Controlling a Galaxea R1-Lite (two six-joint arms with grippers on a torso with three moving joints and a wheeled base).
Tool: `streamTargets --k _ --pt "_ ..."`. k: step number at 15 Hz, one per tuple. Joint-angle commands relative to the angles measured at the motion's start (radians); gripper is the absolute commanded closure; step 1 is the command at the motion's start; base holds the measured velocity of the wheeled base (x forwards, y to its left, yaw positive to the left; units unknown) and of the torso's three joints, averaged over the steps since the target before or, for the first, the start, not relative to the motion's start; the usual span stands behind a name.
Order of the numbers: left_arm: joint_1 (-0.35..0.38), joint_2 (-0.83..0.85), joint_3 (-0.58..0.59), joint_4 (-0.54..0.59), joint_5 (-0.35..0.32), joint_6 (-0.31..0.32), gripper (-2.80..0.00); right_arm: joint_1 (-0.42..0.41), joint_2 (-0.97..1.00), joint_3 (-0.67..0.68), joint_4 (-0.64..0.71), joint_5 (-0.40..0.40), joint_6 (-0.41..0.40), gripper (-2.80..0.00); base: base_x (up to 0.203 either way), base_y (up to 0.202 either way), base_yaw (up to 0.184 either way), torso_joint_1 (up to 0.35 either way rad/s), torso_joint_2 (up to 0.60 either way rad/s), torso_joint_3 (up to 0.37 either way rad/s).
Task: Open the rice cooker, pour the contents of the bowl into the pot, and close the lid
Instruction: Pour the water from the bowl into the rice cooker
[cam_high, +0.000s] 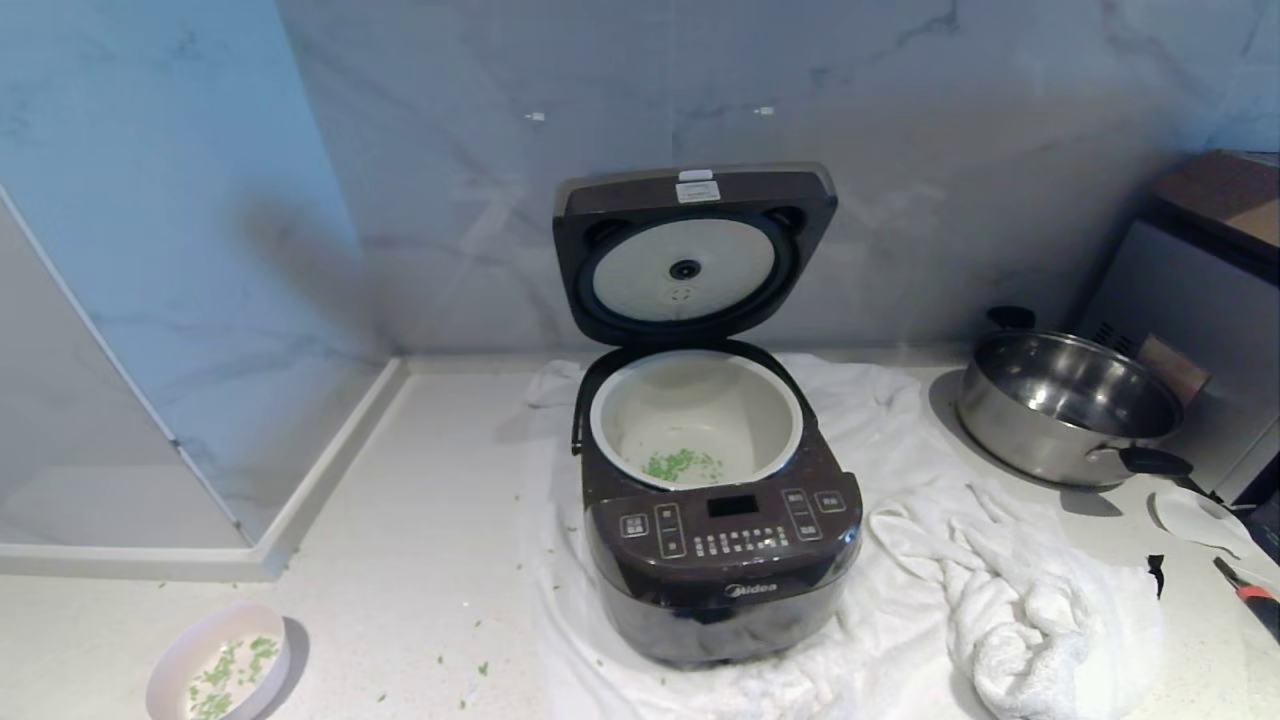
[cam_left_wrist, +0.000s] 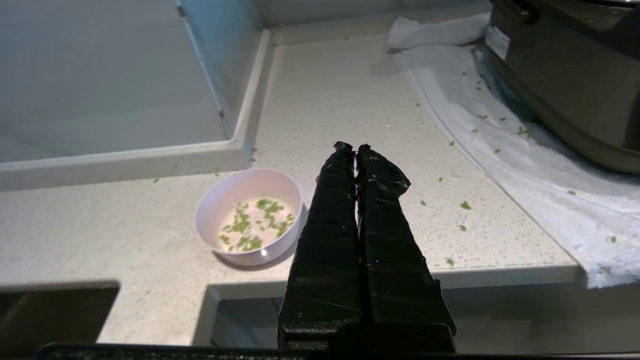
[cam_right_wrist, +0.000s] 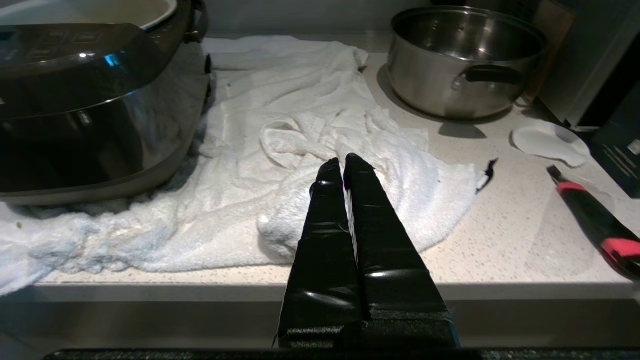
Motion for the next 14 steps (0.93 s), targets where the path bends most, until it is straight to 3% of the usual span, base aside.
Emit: streamTargets --k 1,9,14 --pt "0.000 0.002 0.002 0.000 0.001 -0.001 0.00 0.000 0.000 0.000 0.000 0.000 -0.001 0.00 0.004 0.000 -0.054 0.002 0.00 0.006" --pt "0.000 0.002 0.002 0.000 0.003 -0.001 0.00 0.000 0.000 0.000 0.000 0.000 -0.001 0.00 0.007 0.000 -0.001 0.000 0.00 0.000" --pt "0.000 0.002 0.002 0.000 0.002 -0.001 0.00 0.000 0.000 0.000 0.000 0.001 -0.001 0.00 0.185 0.000 0.003 0.000 0.00 0.003"
